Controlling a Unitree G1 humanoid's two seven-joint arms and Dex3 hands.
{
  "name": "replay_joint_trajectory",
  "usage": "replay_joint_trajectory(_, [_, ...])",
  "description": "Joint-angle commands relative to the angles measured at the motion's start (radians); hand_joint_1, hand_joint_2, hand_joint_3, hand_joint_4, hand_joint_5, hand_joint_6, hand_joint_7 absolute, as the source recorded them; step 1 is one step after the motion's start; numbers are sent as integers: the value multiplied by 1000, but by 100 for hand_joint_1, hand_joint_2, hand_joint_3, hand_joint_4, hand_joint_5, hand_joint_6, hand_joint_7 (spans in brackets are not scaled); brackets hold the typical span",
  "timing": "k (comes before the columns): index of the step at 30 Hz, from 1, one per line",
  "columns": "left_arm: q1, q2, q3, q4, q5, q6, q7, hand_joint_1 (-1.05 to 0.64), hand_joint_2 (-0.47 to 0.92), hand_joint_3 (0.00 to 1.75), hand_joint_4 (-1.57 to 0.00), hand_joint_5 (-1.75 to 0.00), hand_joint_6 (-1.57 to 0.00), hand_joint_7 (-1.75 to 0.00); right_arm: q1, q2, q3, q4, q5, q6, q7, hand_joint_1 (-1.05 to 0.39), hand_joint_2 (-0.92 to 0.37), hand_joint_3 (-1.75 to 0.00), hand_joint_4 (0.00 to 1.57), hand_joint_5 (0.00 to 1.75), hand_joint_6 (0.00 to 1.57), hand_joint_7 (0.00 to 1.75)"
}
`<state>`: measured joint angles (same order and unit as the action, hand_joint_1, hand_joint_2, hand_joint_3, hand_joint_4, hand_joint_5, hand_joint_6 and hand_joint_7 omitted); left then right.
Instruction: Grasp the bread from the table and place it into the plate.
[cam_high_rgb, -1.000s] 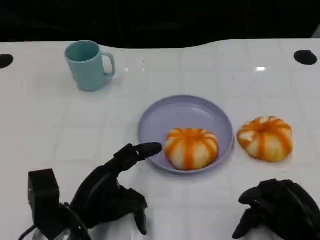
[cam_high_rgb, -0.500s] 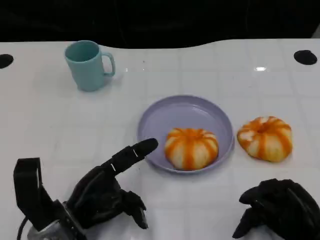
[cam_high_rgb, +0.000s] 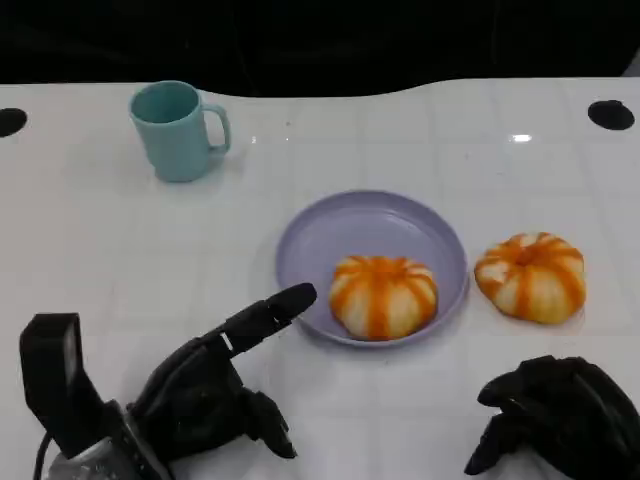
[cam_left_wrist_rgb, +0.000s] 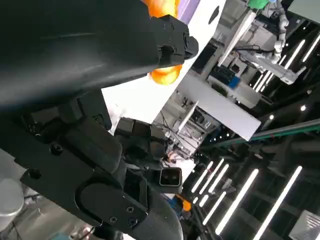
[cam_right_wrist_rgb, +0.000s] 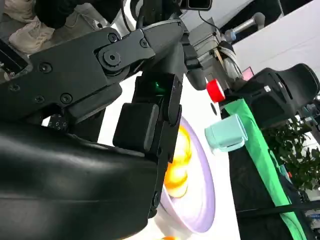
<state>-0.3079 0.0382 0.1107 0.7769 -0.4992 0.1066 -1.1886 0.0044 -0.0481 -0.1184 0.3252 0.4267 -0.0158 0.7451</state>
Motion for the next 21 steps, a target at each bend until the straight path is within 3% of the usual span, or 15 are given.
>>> replay_joint_trajectory(1, [-17, 21, 12, 9, 4, 16, -21, -100, 58, 0, -157, -4, -148, 0, 5, -16, -5, -11, 5, 1, -2, -72, -77, 0, 157, 33, 157, 11])
replay_joint_trajectory(15, [-23, 25, 21, 6, 4, 55, -28, -100, 57, 0, -148, 0, -136, 0, 8, -15, -5, -16, 6, 8, -7, -72, -76, 0, 157, 34, 157, 11])
replay_joint_trajectory(21, [-14, 34, 22, -1, 12, 17, -41, -104, 59, 1, -128, 0, -113, 0, 10, -18, -3, -20, 5, 9, -6, -72, -77, 0, 157, 33, 157, 11])
